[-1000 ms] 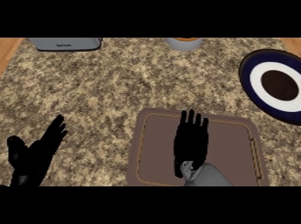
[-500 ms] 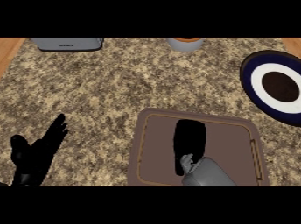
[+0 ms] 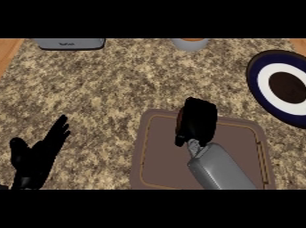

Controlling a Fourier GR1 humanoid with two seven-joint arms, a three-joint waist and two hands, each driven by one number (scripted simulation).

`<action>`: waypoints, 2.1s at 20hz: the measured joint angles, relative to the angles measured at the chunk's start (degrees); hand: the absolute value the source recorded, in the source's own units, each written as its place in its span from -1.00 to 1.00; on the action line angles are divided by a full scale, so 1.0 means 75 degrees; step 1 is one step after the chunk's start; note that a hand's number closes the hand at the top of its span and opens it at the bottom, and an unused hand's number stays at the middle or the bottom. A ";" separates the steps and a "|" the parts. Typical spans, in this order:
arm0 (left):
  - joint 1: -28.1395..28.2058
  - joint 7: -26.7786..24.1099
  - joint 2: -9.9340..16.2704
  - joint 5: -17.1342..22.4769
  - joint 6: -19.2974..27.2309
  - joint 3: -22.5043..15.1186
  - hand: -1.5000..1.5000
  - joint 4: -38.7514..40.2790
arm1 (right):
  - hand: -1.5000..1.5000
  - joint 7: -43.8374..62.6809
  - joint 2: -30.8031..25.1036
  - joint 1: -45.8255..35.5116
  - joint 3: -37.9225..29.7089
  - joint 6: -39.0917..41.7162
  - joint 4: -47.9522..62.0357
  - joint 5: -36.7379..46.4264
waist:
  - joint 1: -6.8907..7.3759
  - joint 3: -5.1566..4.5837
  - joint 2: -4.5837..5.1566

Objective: Pick the sweet potato from the tray and place it in the plate

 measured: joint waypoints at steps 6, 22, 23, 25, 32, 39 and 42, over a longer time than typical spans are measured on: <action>-0.0075 0.0119 -0.0076 0.0031 -0.0091 0.0036 0.00 -0.0086 | 1.00 0.0178 0.0015 -0.0949 -0.0586 -0.2519 0.0051 0.0969 | 0.0098 -0.0036 0.0065; 0.0071 0.0083 -0.0262 -0.0229 -0.0156 0.0262 0.00 -0.0084 | 1.00 0.0222 0.0014 -0.0718 -0.2694 -0.7255 0.0136 0.2355 | -0.0049 0.0003 0.0011; 0.0077 0.0106 -0.0273 -0.0227 -0.0176 0.0280 0.00 -0.0084 | 1.00 0.0180 -0.0014 -0.0612 -0.2859 -0.7530 0.0182 0.2348 | -0.0058 0.0006 0.0010; 0.0042 0.0171 -0.0365 -0.0281 -0.0130 0.0259 0.00 -0.0114 | 1.00 0.0040 -0.0171 -0.0441 -0.3191 -0.7990 0.0357 0.2214 | -0.0060 -0.0001 0.0011; -0.0327 0.0223 -0.0781 -0.0295 -0.0117 0.0154 0.00 0.0152 | 1.00 -0.0556 -0.1147 -0.0218 -0.4387 -0.9178 0.1194 0.1440 | -0.0058 -0.0049 0.0020; -0.0557 0.0219 -0.0946 -0.0452 -0.0151 0.0071 0.00 0.0350 | 1.00 -0.1543 -0.2535 -0.0387 -0.4707 -1.0133 0.2446 -0.0617 | 0.0037 -0.0039 0.0024; -0.0631 0.0176 -0.0986 -0.0453 -0.0200 0.0080 0.00 0.0397 | 1.00 -0.2051 -0.3080 -0.0402 -0.4607 -1.0427 0.2889 -0.1652 | 0.0075 -0.0041 0.0030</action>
